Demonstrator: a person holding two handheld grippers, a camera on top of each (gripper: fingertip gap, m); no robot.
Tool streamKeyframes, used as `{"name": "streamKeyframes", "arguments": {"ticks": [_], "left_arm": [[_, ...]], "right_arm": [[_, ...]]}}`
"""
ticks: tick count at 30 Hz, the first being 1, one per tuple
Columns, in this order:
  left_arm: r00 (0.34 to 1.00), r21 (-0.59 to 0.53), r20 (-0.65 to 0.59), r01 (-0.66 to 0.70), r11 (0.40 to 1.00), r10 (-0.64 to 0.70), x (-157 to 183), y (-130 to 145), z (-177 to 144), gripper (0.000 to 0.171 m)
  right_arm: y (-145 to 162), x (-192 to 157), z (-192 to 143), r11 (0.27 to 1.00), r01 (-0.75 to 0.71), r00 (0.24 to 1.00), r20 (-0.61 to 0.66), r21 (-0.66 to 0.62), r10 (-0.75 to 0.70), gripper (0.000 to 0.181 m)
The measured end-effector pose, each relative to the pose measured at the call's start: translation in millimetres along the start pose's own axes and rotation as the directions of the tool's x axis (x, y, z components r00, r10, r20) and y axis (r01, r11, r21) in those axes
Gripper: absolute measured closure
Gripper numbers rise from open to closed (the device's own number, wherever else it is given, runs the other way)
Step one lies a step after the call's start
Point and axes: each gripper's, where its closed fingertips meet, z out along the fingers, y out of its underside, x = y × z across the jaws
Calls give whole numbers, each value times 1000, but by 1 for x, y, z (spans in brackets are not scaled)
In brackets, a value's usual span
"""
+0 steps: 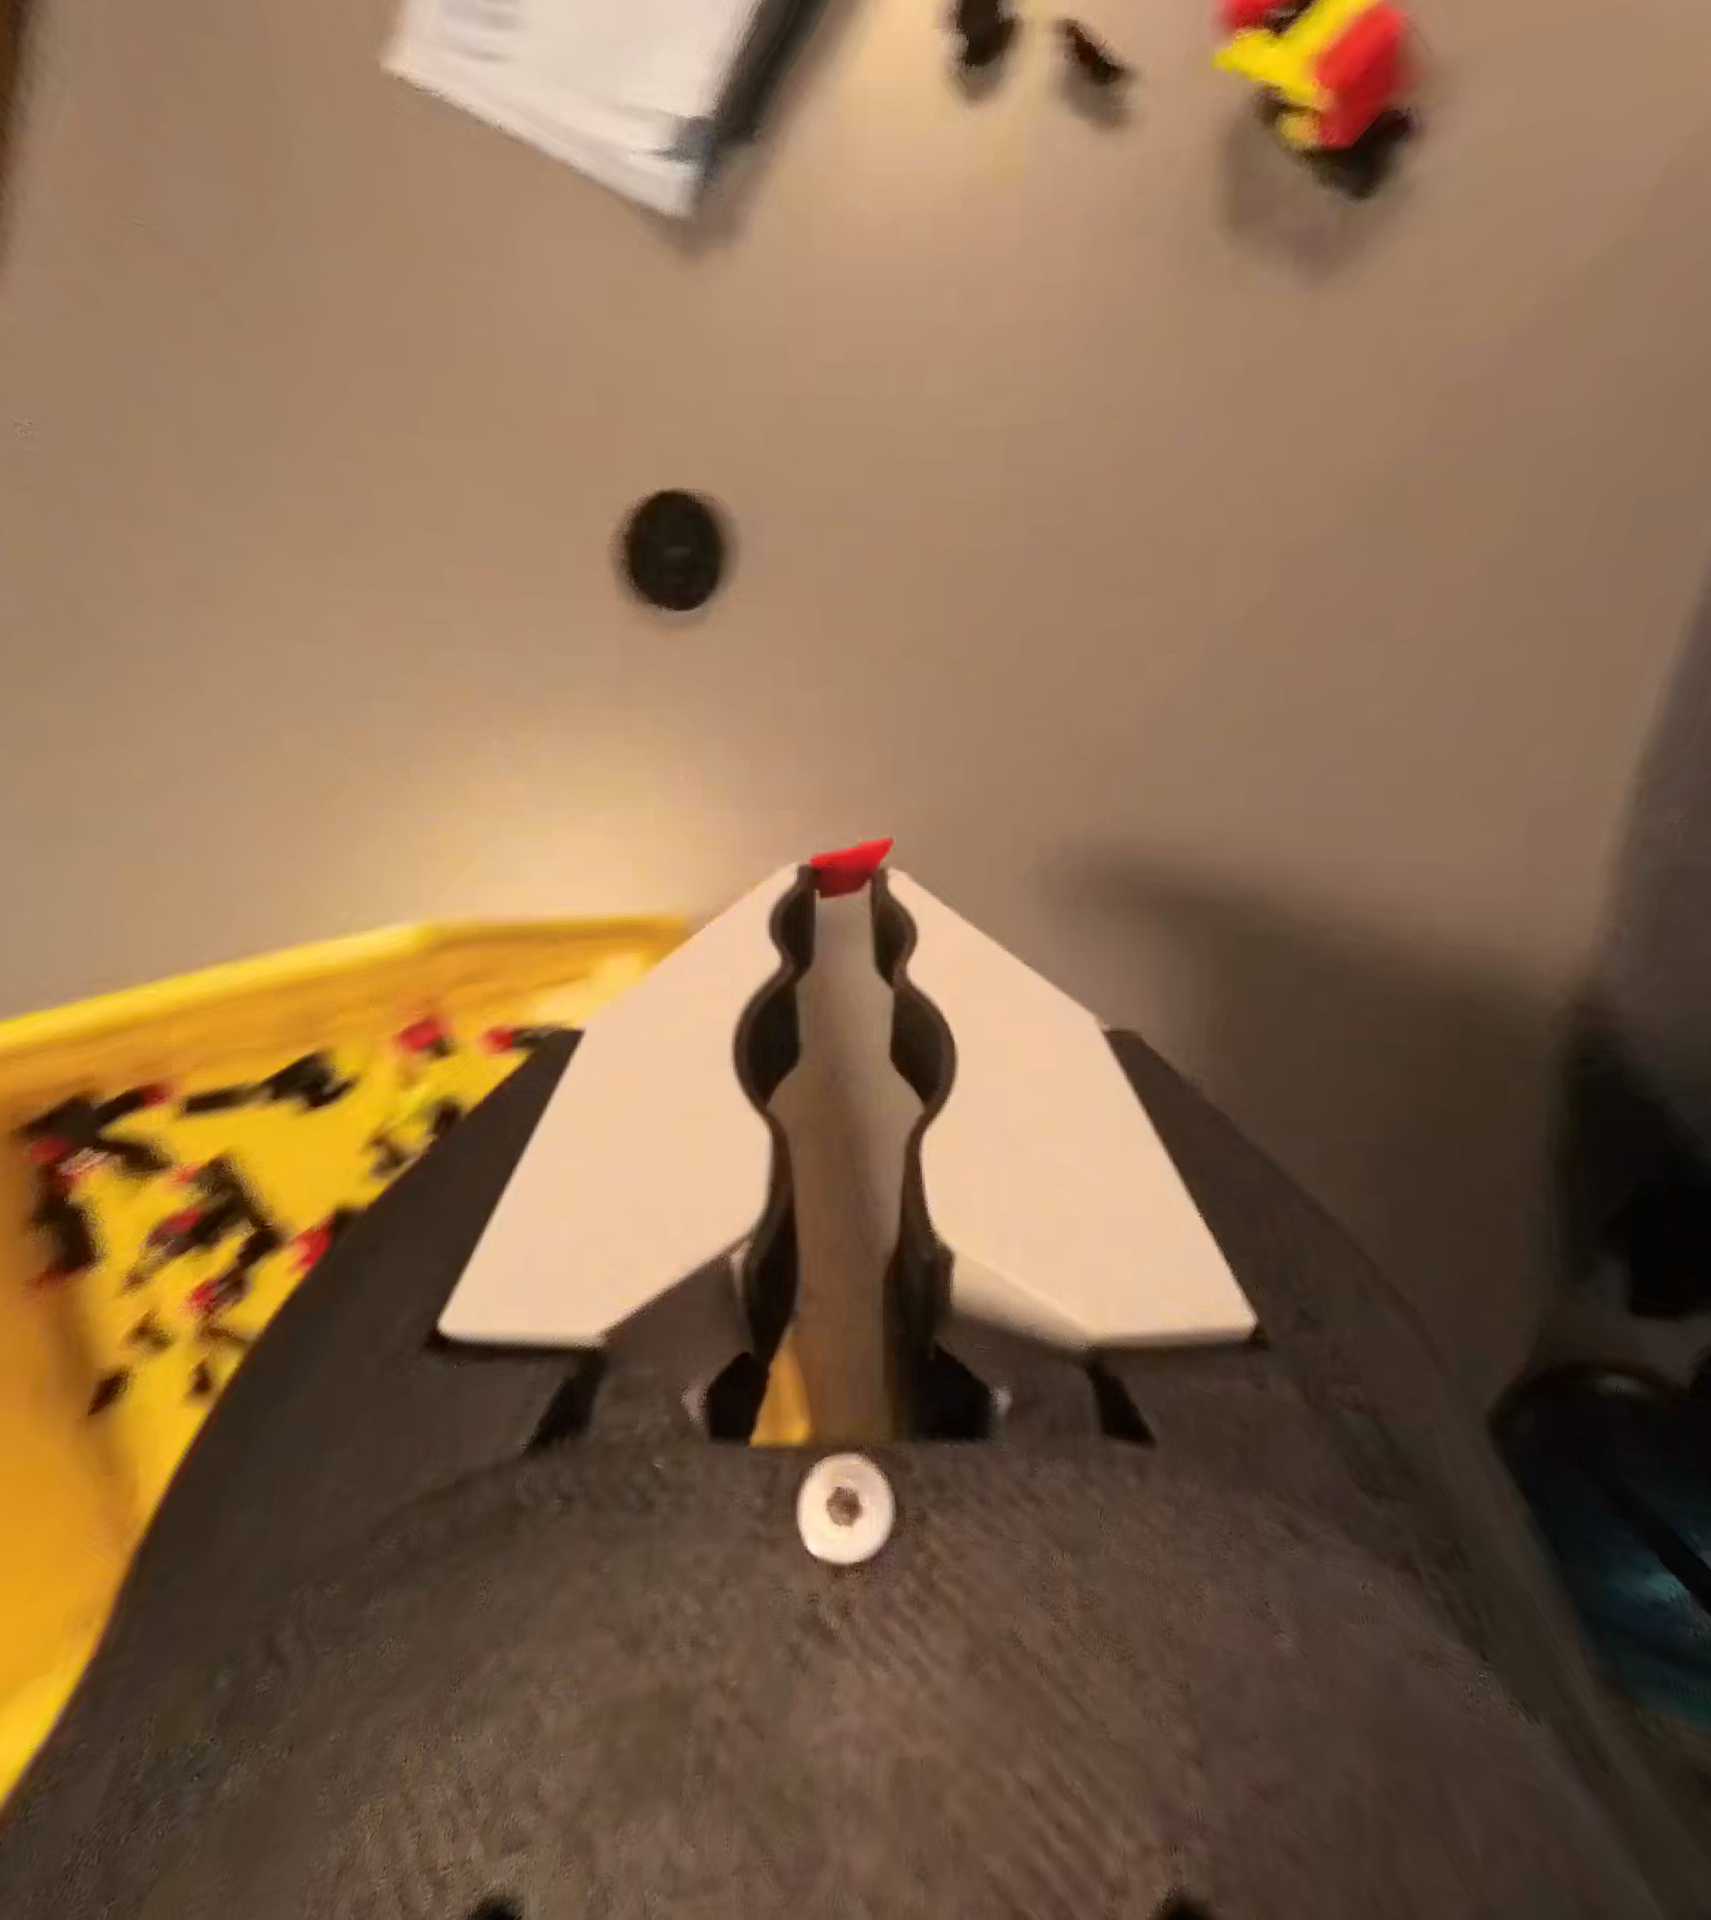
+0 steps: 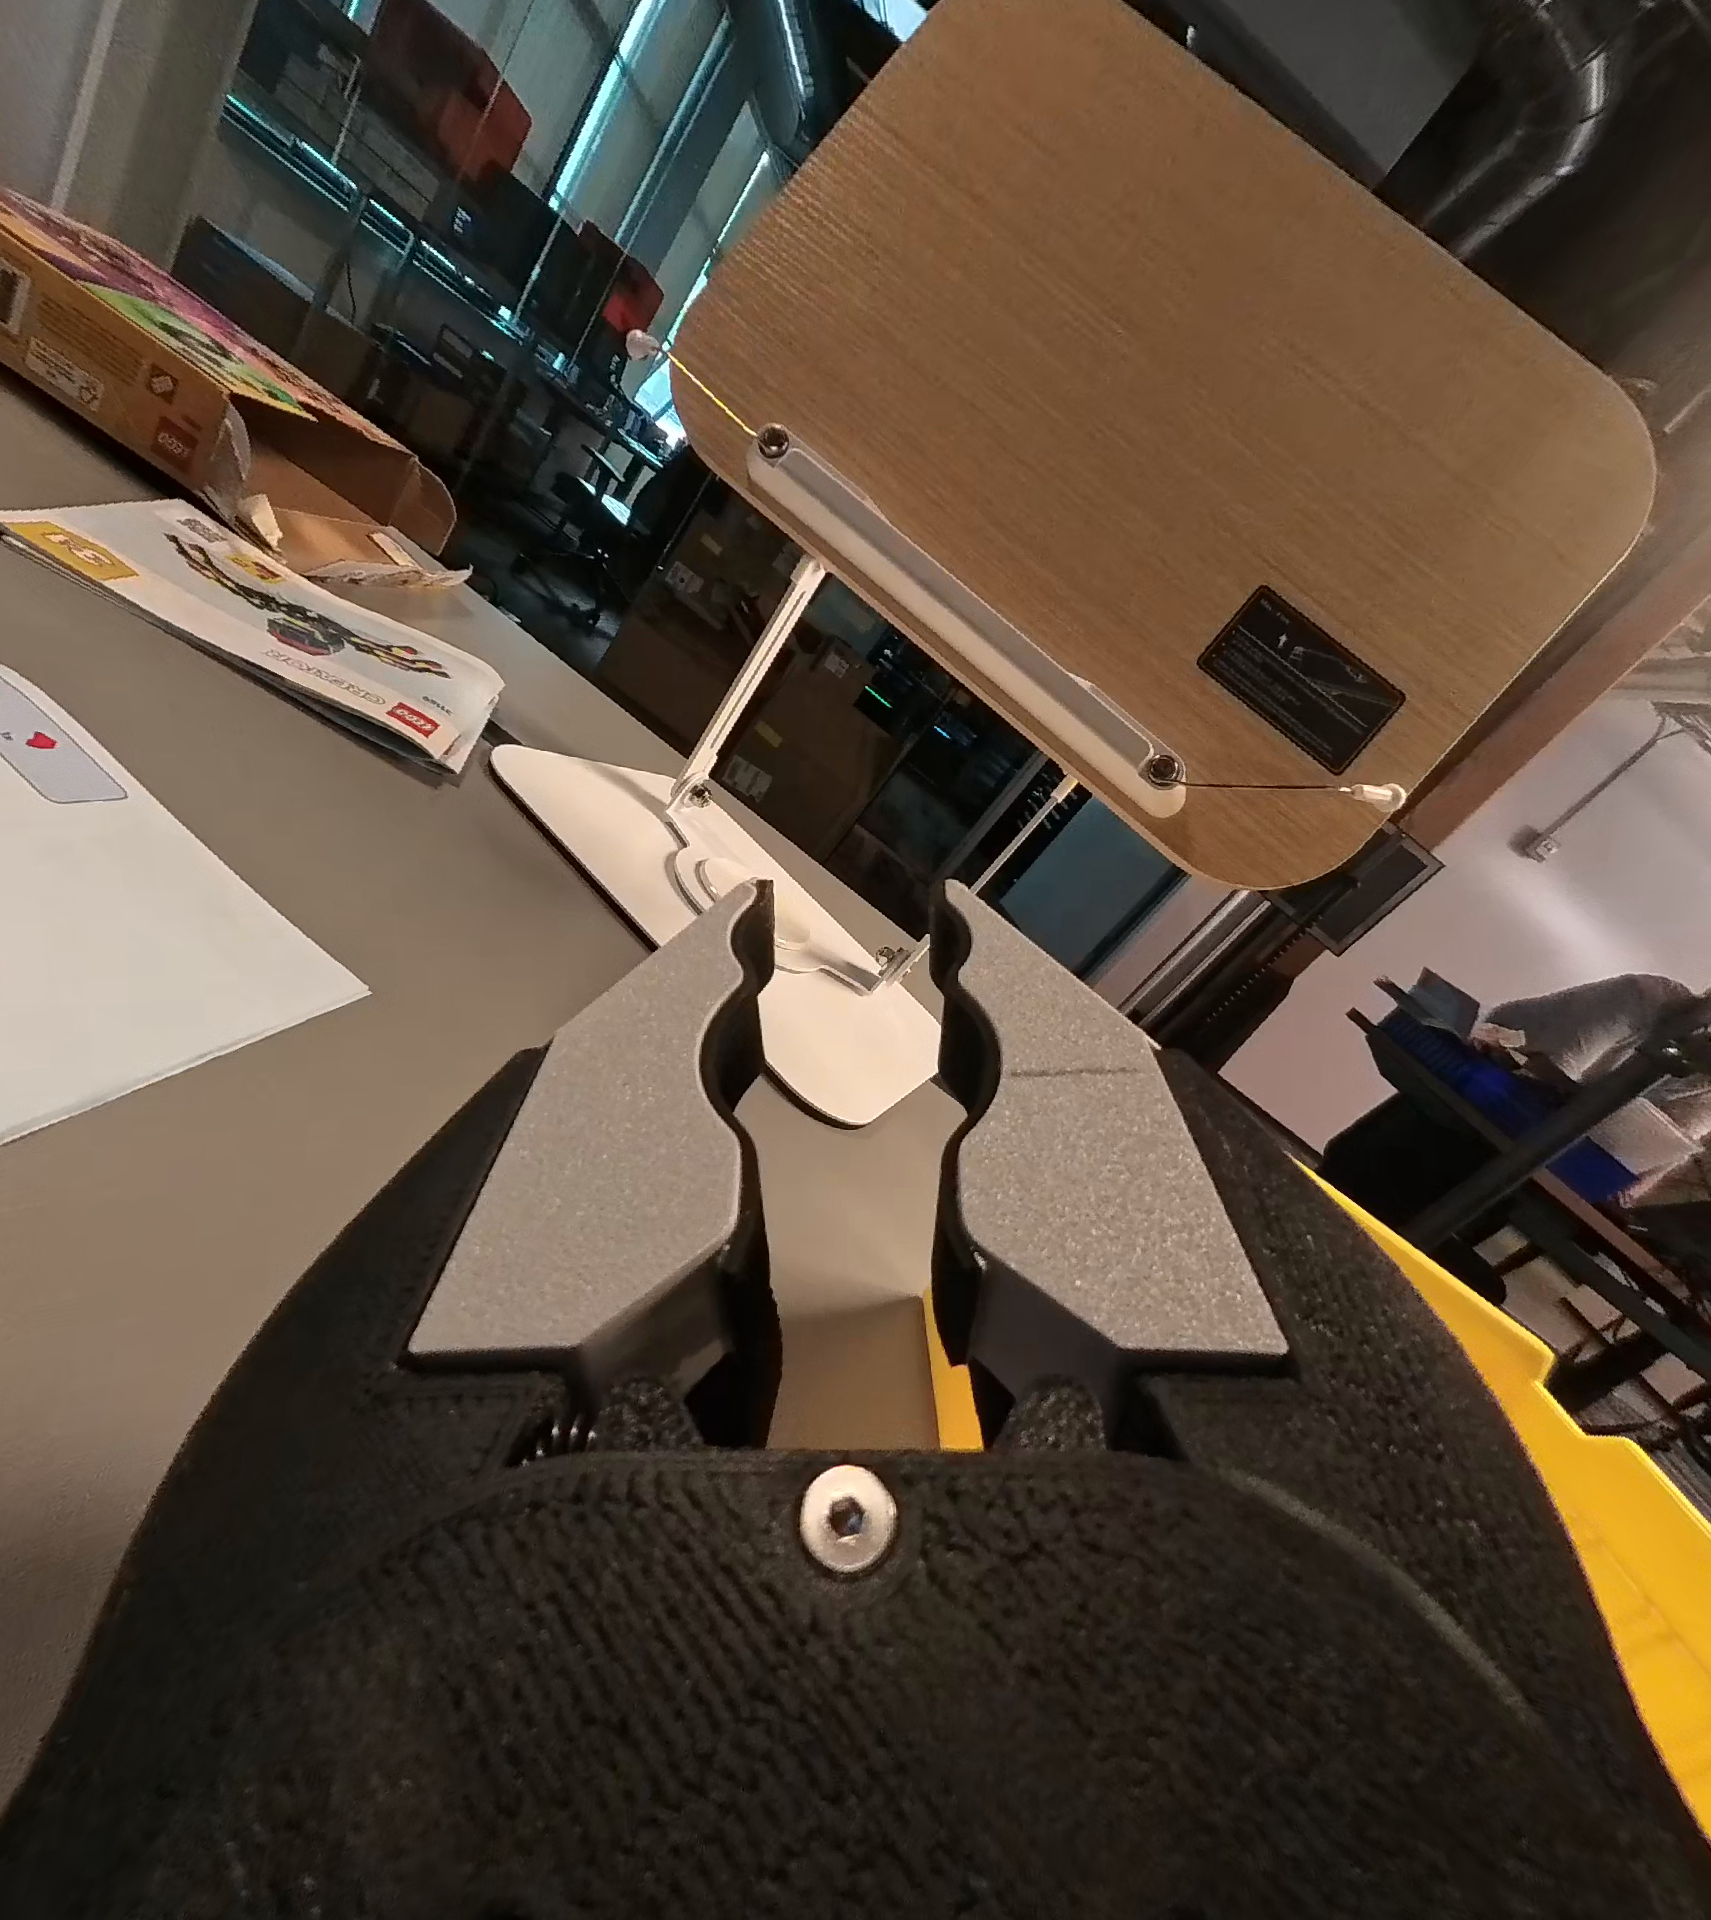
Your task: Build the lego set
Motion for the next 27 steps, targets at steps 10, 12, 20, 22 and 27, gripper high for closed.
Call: {"name": "streamKeyframes", "arguments": {"ticks": [10, 12, 20, 22, 27], "left_arm": [[992, -118, -119, -53, 992, 39, 43, 17, 60, 161], [991, -93, -132, -27, 995, 14, 45, 14, 61, 159], [995, 10, -100, 28, 1000, -27, 41, 4, 47, 125], [995, 69, 24, 98, 993, -100, 18, 6, 24, 123], [788, 192, 527, 254, 948, -318, -70, 61, -88, 113]], "right_arm": [[2, 0, 1, 1000, 11, 1000, -5, -13, -11, 155], [2, 0, 1, 1000, 14, 1000, -3, -12, -14, 156], [0, 0, 0, 1000, 11, 1000, -1, -4, -11, 156], [0, -1, 0, 1000, 12, 1000, 0, -3, -12, 156], [1, 0, 1, 1000, 14, 1000, -3, -7, -14, 155]]}}
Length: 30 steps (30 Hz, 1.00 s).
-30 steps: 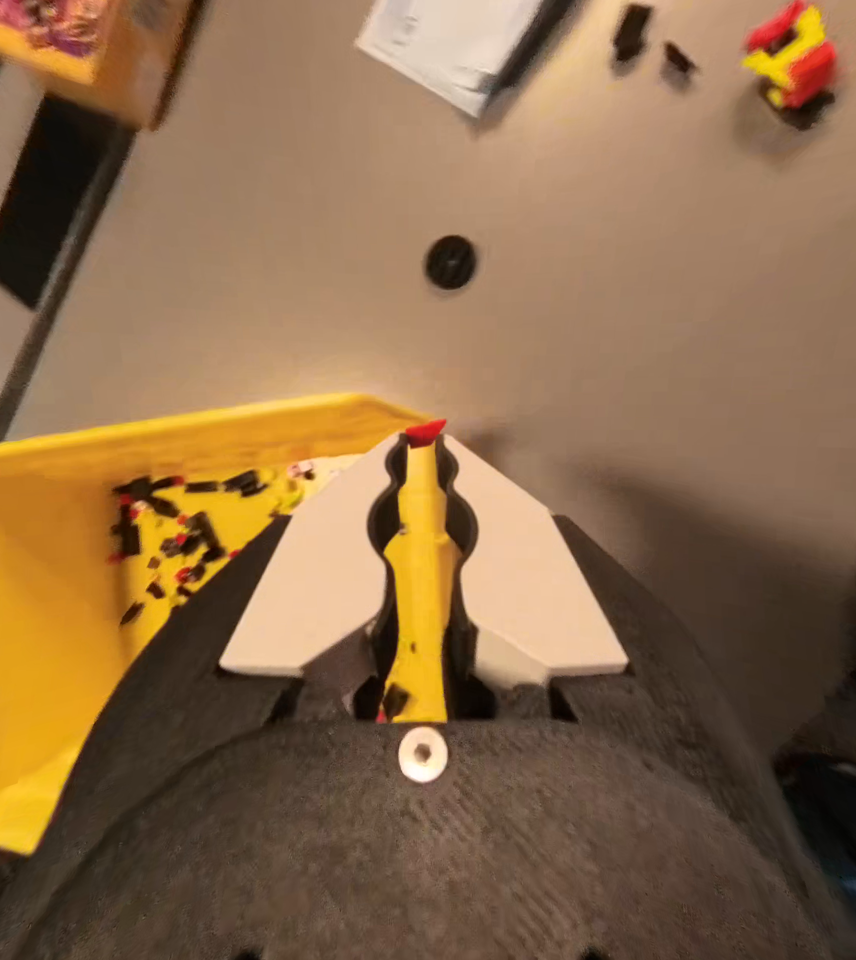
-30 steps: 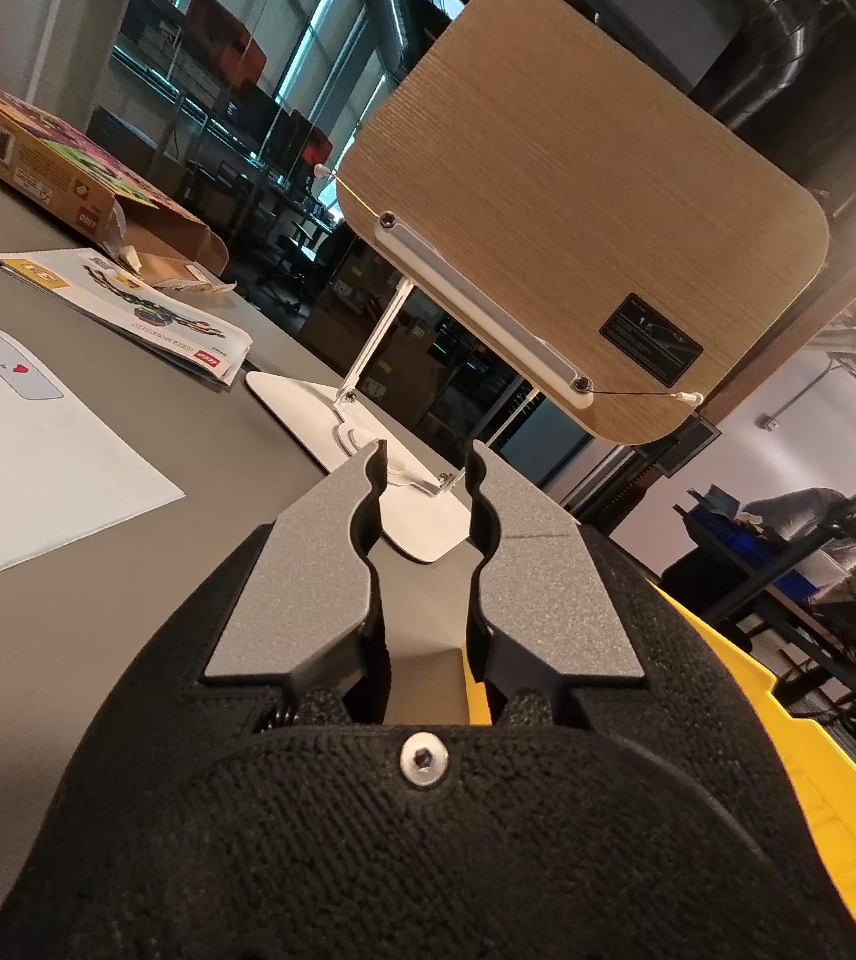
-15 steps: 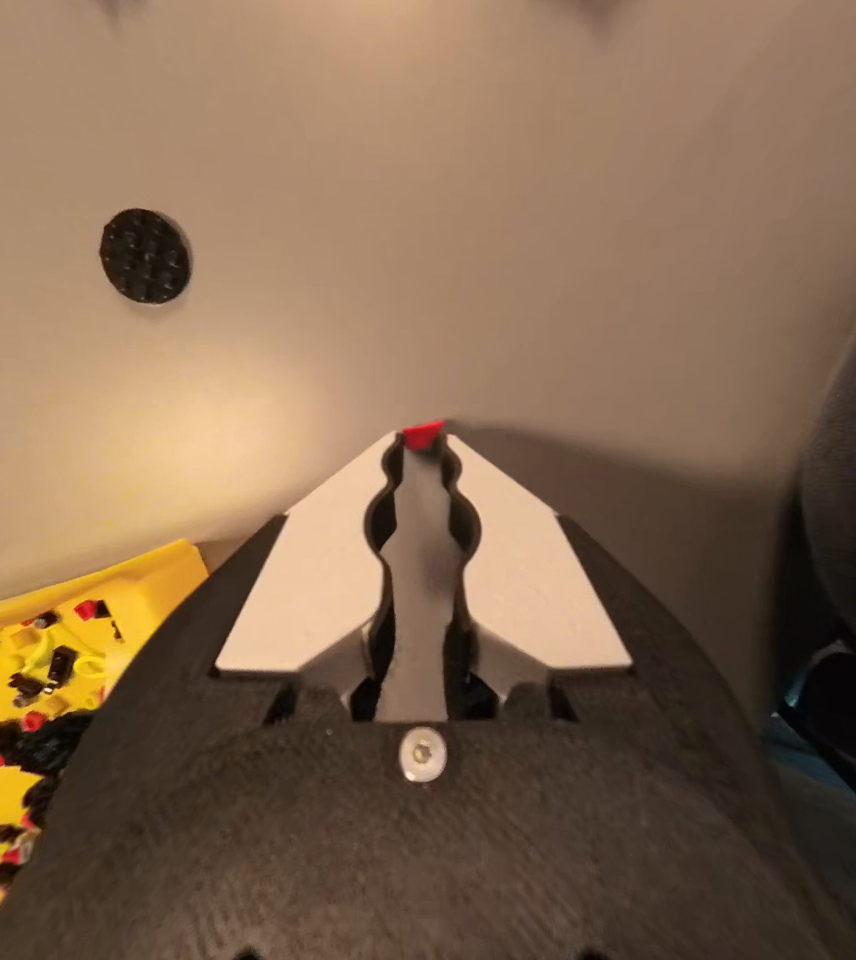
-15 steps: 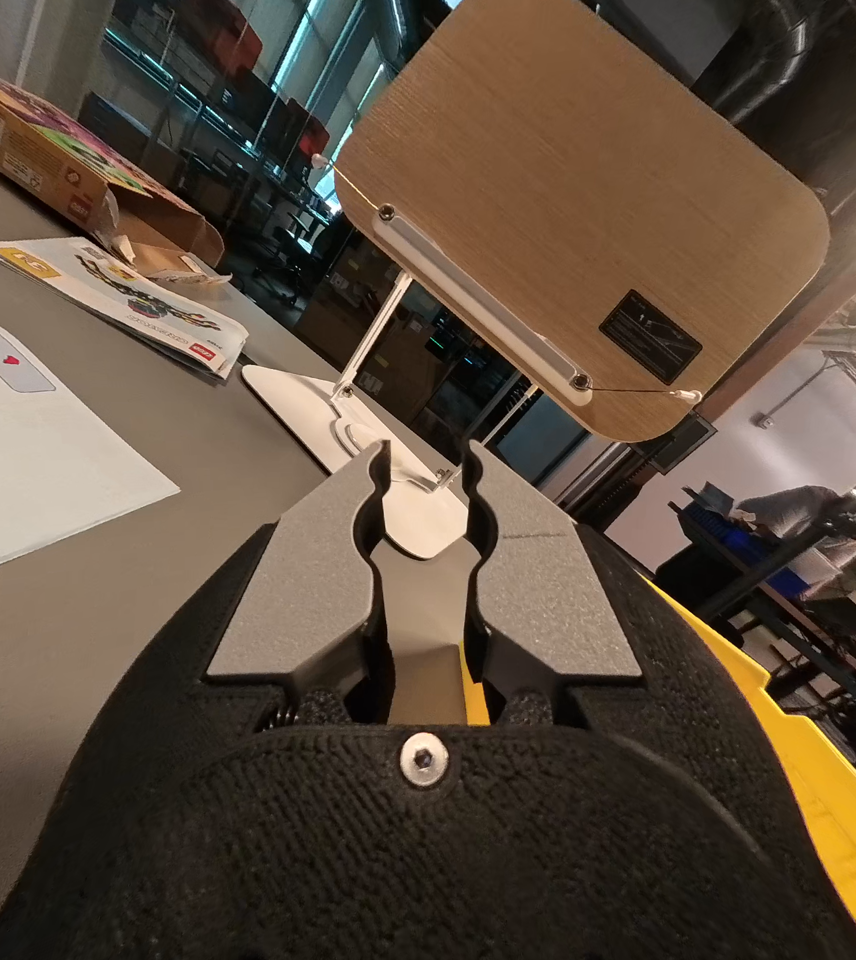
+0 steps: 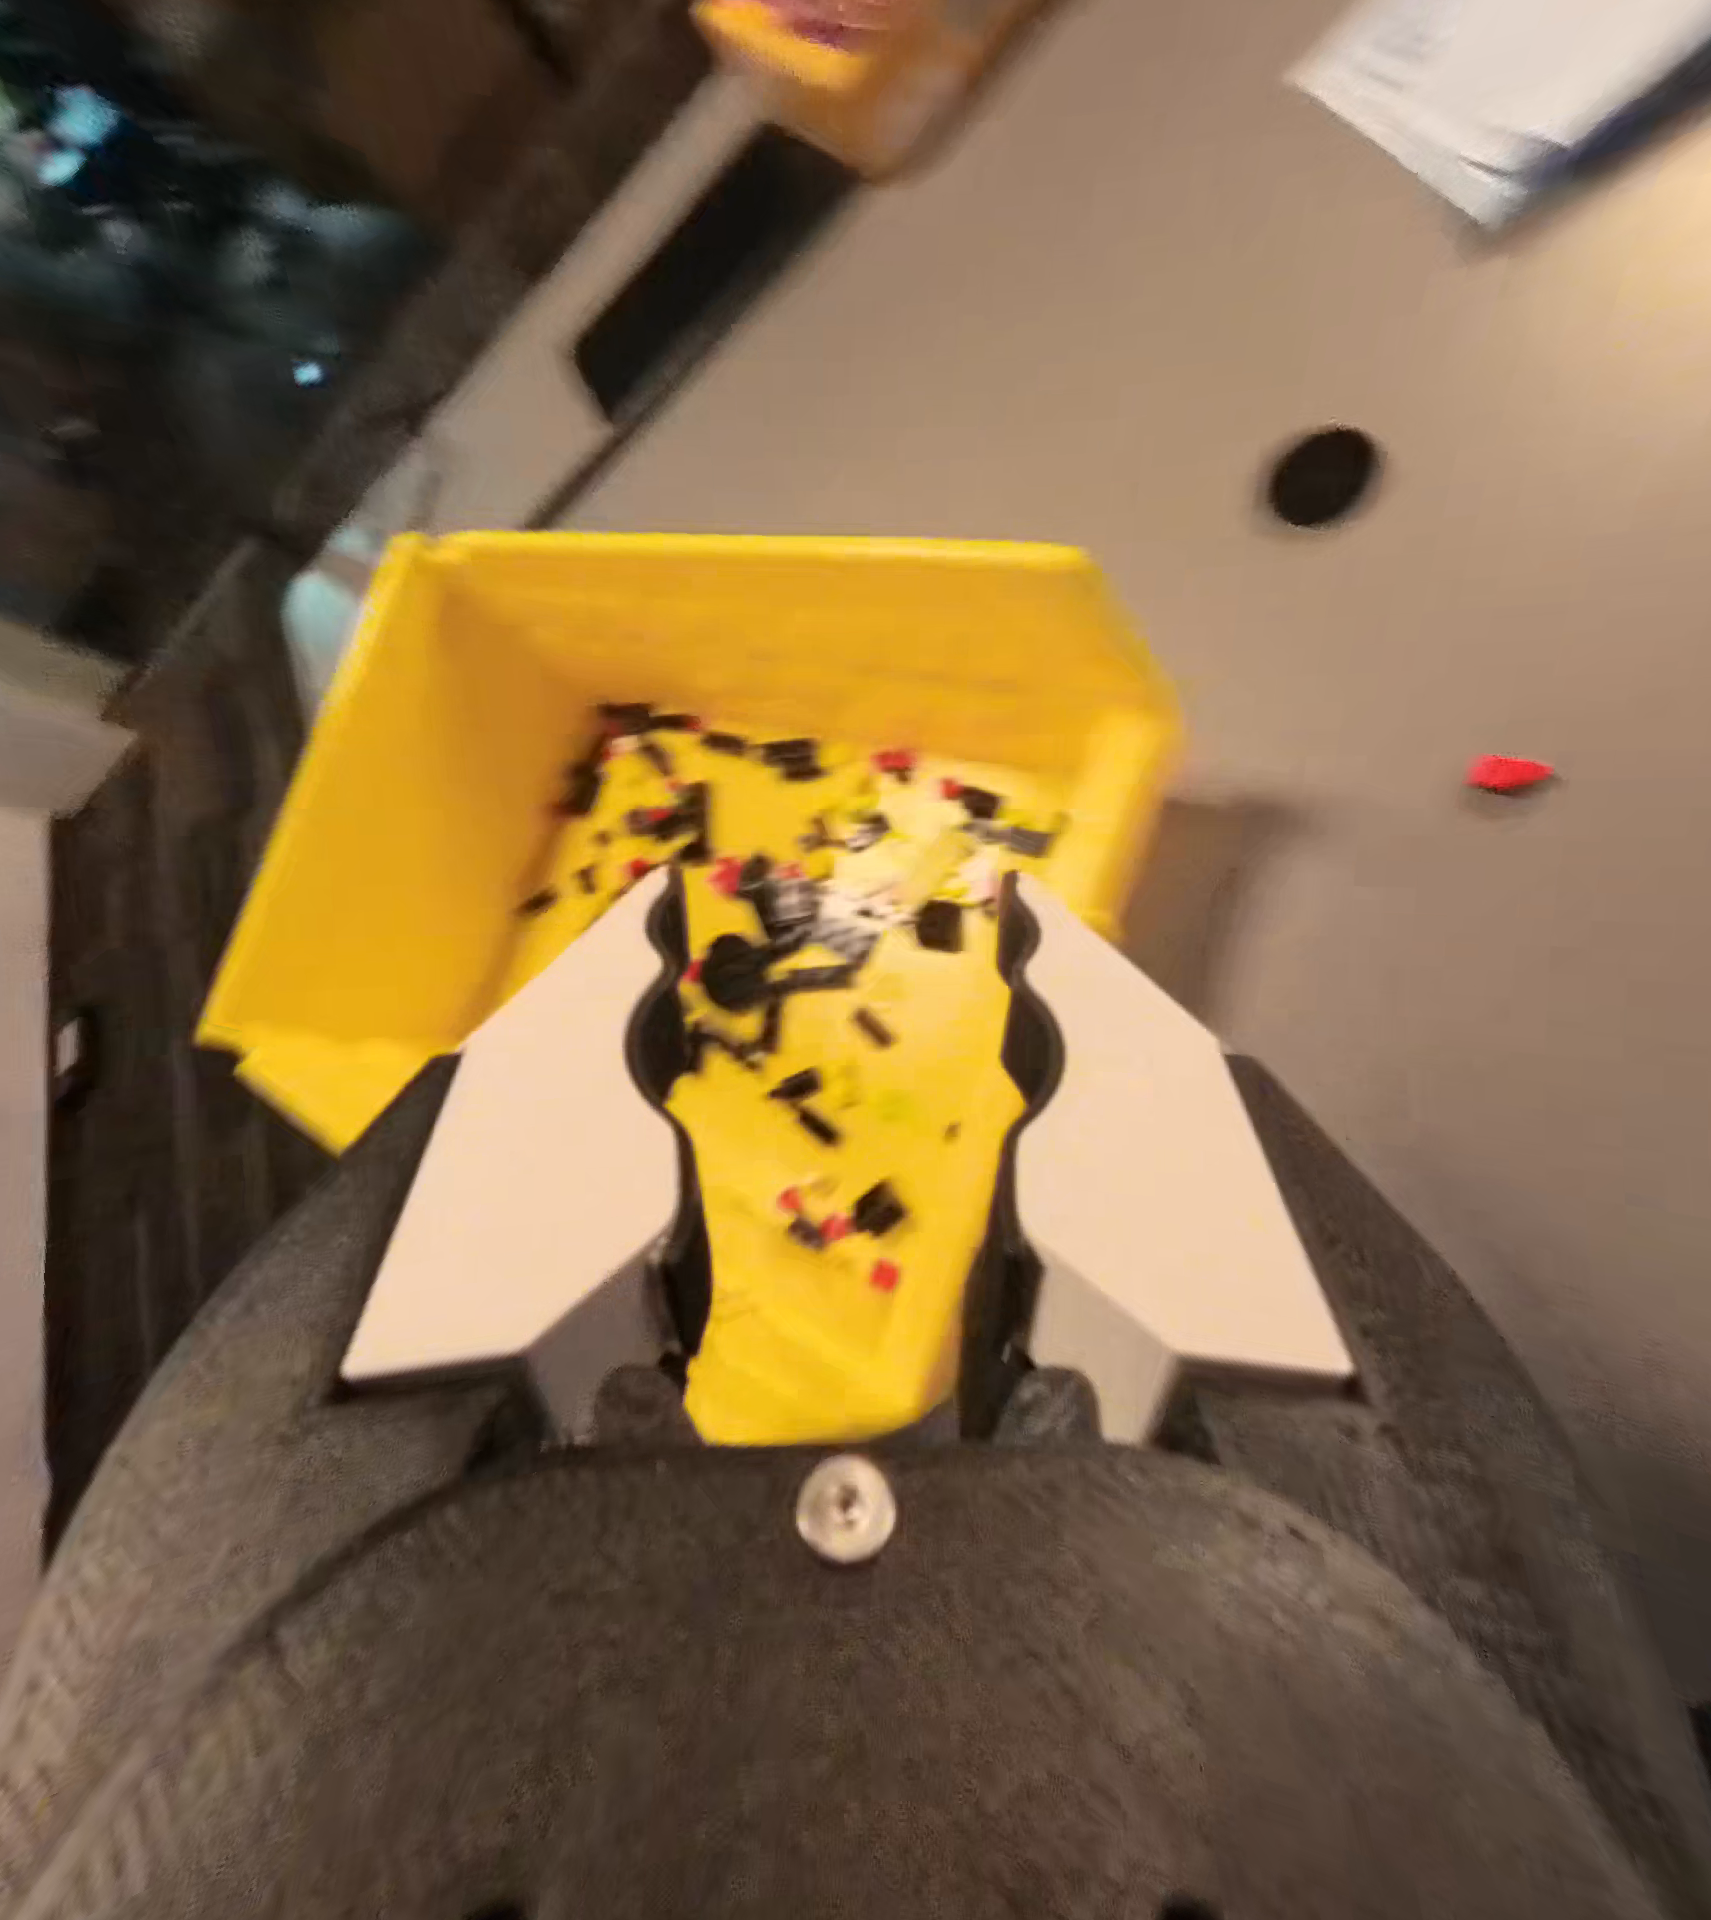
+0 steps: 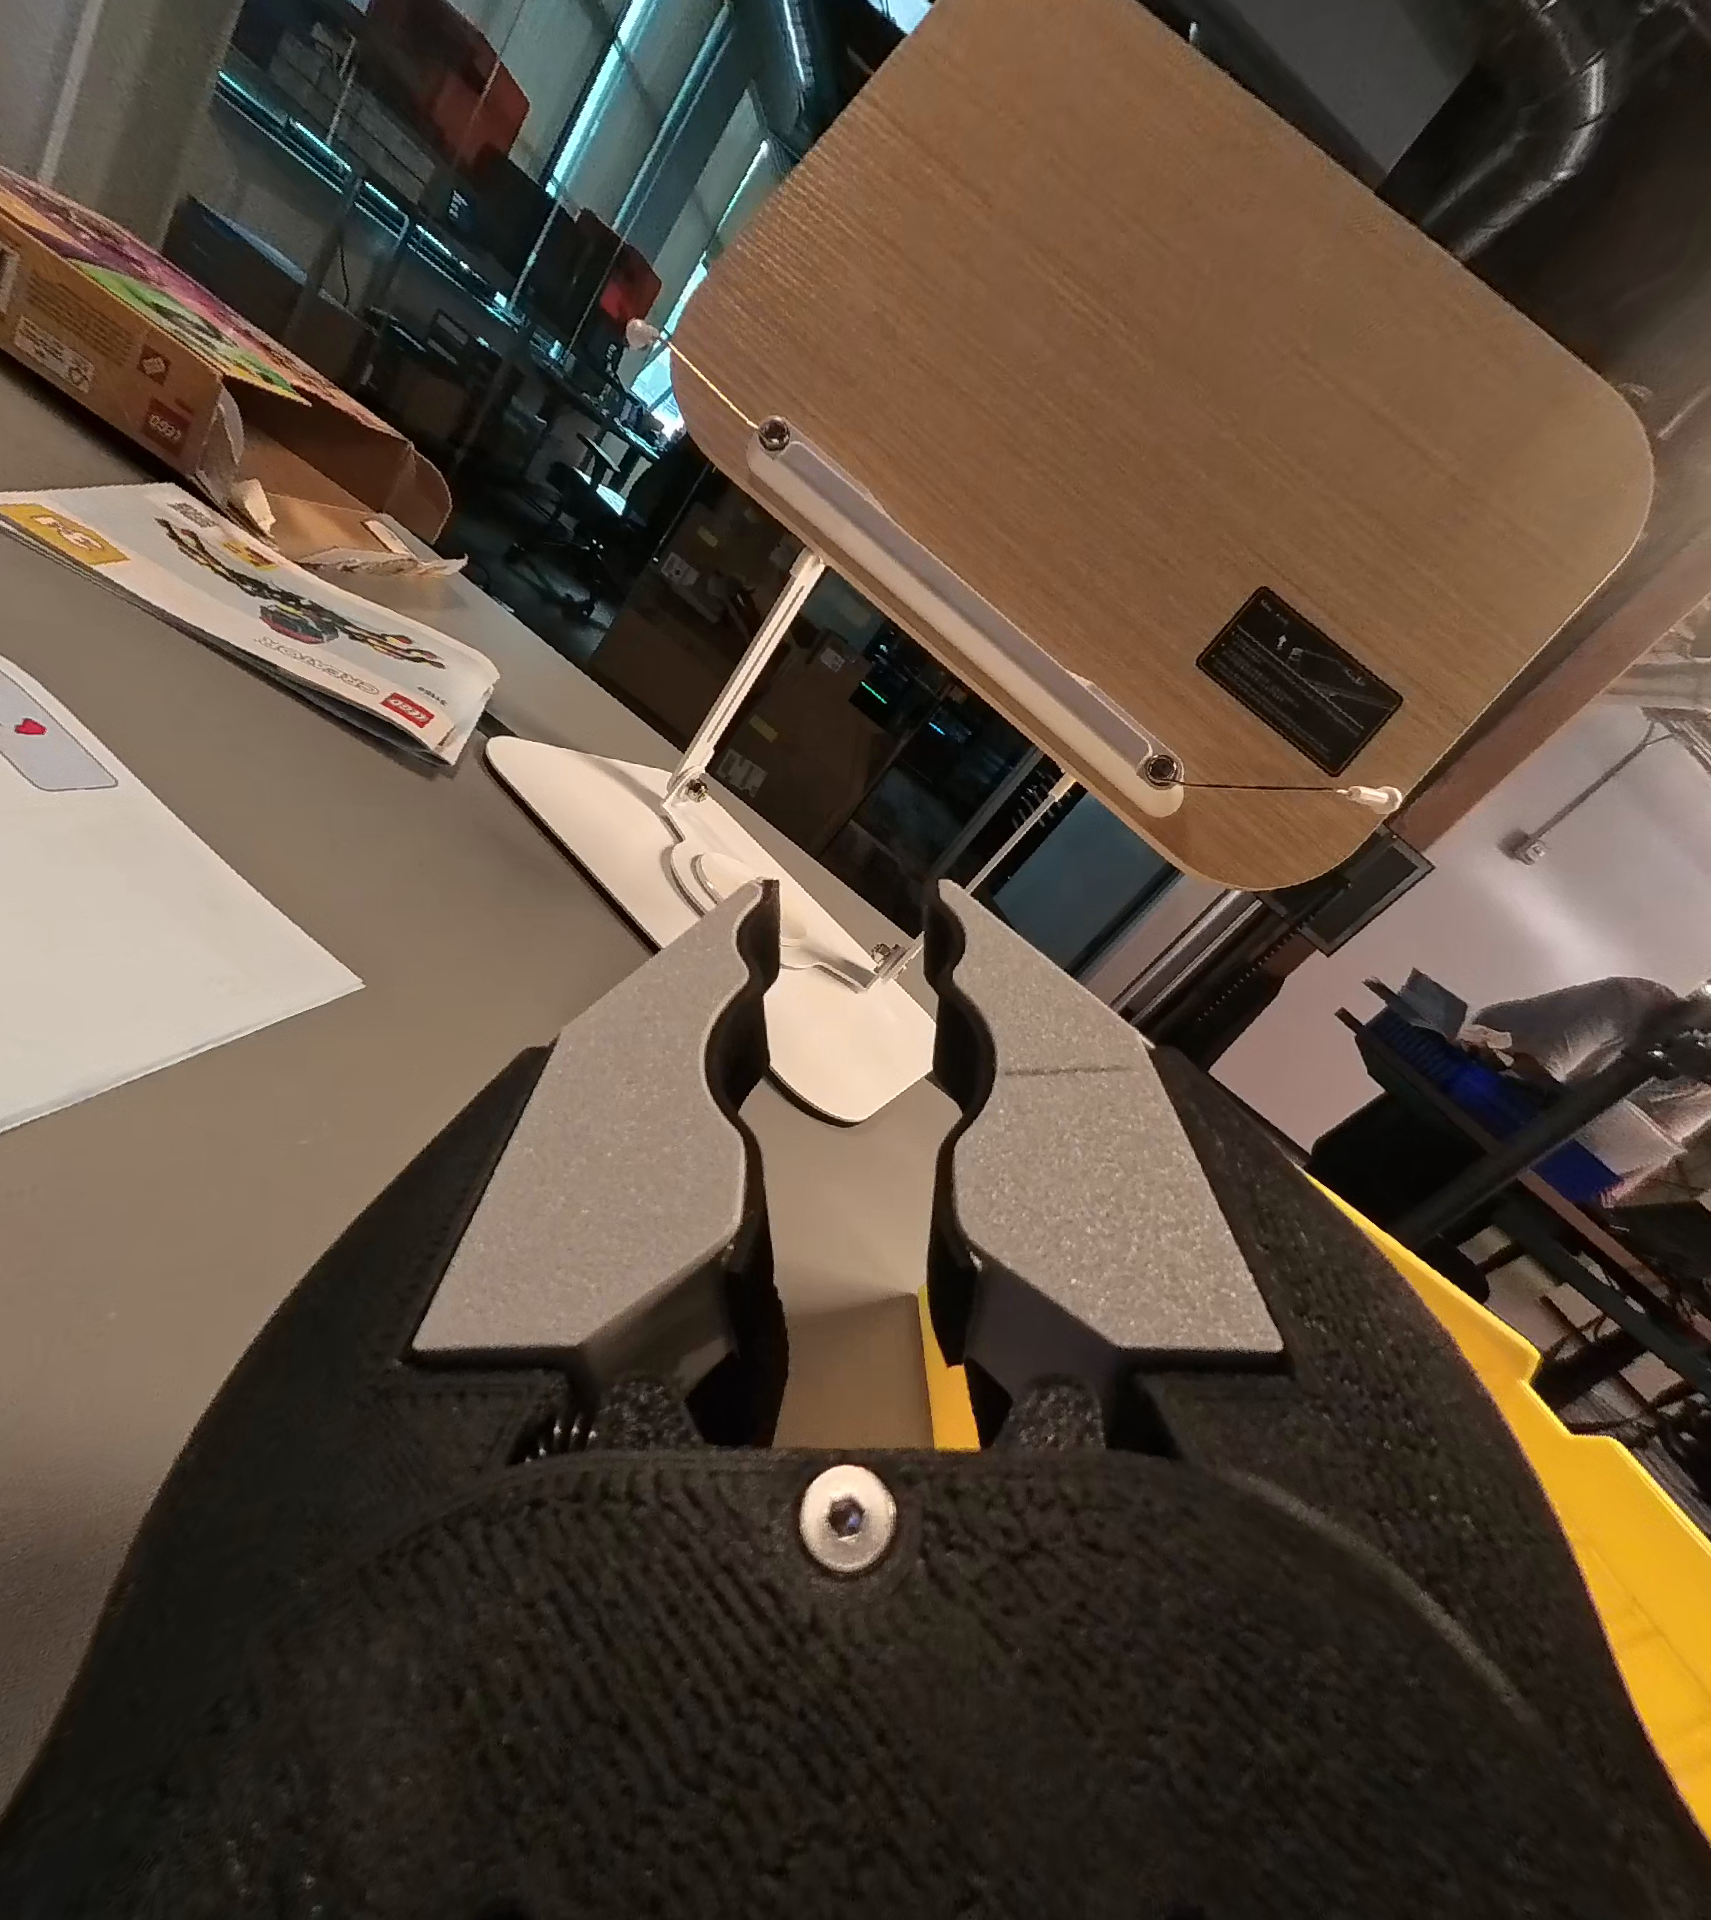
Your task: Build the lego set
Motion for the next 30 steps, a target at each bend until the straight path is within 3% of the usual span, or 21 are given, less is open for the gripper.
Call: {"name": "streamKeyframes", "arguments": {"ticks": [2, 5, 7, 10, 12, 20, 22, 30], "left_arm": [[994, -52, 72, 92, 994, -88, -35, 12, -11, 127], [998, -328, 63, 47, 944, -28, -69, 57, 6, 138], [999, -434, -4, -30, 900, 32, -86, 75, 30, 142], [981, -560, -192, -83, 824, -32, -90, 91, 62, 144], [944, -595, -326, -166, 786, -48, -88, 94, 77, 144], [899, -772, -429, -315, 553, -87, -108, 130, 115, 148], [891, -778, -446, -341, 527, -83, -109, 137, 119, 160], [876, -805, -468, -369, 465, -117, -101, 156, 127, 152]], "right_arm": [[1, 0, 0, 1000, 3, 1000, -3, -5, -3, 155], [1, 0, 1, 1000, 8, 1000, -5, -10, -8, 155], [1, 1, 0, 1000, 7, 1000, -7, -9, -7, 155], [2, 2, 0, 1000, 1, 1000, -12, -9, -1, 155], [2, 2, 0, 1000, -1, 1000, -11, -9, 1, 155], [1, 1, 0, 1000, -9, 1000, -3, -2, 9, 156], [1, 1, 0, 1000, -9, 1000, -4, -3, 9, 155], [1, 1, 0, 1000, -7, 1000, -1, -1, 7, 156]]}}
